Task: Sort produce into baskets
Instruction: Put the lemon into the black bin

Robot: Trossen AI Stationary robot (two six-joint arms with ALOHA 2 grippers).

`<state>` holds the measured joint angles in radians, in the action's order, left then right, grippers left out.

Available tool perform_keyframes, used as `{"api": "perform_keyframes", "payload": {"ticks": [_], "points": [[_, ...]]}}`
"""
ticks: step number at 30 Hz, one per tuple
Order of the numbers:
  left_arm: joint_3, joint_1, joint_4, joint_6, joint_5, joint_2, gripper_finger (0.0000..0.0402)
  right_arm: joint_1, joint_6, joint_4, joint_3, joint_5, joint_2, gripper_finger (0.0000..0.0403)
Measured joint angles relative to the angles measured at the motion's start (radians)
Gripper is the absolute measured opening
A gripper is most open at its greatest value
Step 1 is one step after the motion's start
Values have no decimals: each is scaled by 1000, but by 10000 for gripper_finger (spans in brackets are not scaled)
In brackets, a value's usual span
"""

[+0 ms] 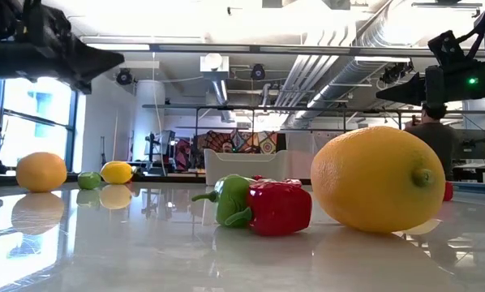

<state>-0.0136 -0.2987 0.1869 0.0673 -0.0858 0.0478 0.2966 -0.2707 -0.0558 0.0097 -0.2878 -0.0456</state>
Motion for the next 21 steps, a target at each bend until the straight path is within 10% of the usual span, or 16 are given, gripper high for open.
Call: {"api": "perform_keyframes", "payload": {"ticks": [21], "points": [[-167, 49, -115, 19, -58, 351, 0, 0, 0, 0, 0, 0, 0, 0]]}}
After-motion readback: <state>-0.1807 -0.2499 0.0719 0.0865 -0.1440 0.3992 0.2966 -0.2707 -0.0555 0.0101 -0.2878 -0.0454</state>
